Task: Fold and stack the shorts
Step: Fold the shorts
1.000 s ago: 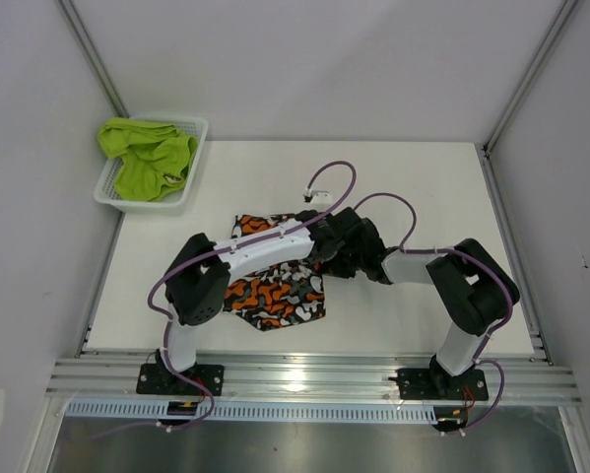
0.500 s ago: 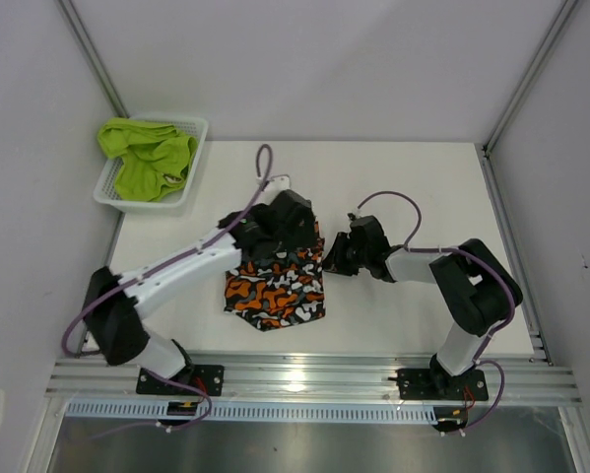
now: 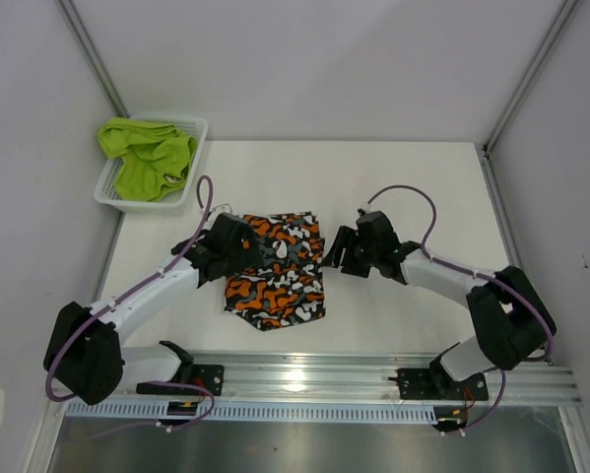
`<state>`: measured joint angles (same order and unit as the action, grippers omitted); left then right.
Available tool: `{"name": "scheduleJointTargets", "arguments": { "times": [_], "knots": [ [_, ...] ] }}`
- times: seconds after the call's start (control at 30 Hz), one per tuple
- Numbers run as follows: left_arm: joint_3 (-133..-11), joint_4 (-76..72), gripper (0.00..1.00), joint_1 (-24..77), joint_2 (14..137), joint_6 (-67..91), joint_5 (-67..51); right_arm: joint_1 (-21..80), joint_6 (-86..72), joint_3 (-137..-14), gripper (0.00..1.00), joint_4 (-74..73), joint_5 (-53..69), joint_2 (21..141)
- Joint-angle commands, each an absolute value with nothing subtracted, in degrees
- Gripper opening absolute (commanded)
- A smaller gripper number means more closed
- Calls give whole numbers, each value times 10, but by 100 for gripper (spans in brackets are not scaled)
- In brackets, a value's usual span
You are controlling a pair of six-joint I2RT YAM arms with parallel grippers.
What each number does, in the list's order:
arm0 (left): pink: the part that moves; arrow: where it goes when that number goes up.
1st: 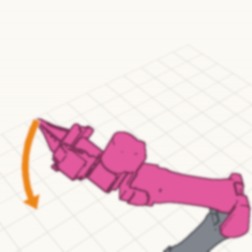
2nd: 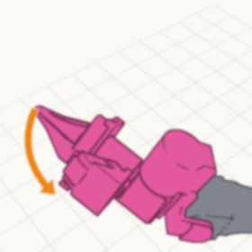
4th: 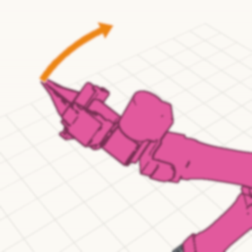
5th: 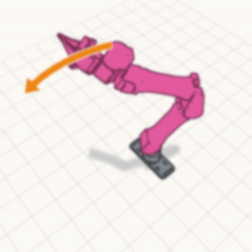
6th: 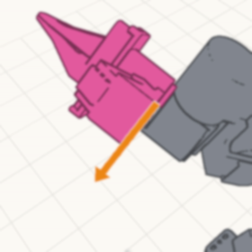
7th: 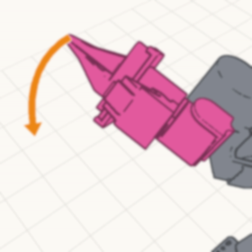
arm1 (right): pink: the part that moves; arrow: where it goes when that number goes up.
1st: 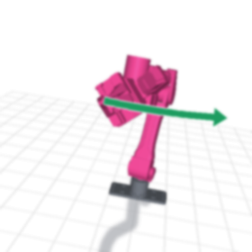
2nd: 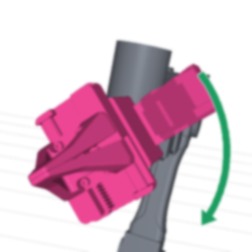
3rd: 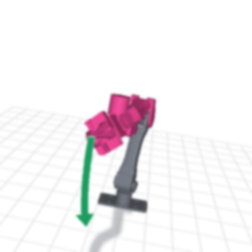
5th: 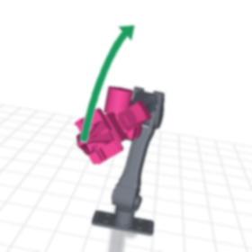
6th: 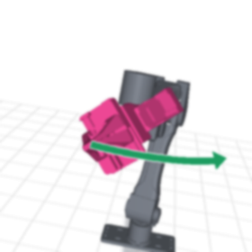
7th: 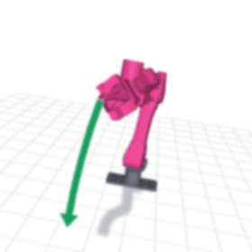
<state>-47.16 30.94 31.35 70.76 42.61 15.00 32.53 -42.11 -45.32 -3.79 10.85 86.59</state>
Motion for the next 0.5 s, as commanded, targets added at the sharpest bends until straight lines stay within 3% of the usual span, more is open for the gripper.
{"name": "scheduleJointTargets", "arguments": {
  "times": [0.0, 0.03, 0.07, 0.1, 0.17, 0.3, 0.47],
  "knots": [
    [-440, 254, 92, 285, 686, 414, 114, 394, -510, -506, 67, -185, 22, 807],
    [-432, 251, 92, 282, 675, 416, 121, 416, -541, -511, 69, -200, -37, 790],
    [-430, 250, 92, 281, 668, 418, 125, 470, -578, -513, 80, -226, -74, 774],
    [-424, 247, 92, 281, 661, 422, 126, 497, -649, -514, 99, -235, -109, 745],
    [-418, 238, 92, 280, 645, 425, 129, 559, -759, -525, 100, -272, -184, 728],
    [-413, 233, 92, 280, 637, 425, 109, 611, -842, -577, 99, -334, -213, 756],
    [-392, 243, 92, 280, 601, 439, 136, 660, -926, -602, 100, -287, -187, 834]
  ]
}}
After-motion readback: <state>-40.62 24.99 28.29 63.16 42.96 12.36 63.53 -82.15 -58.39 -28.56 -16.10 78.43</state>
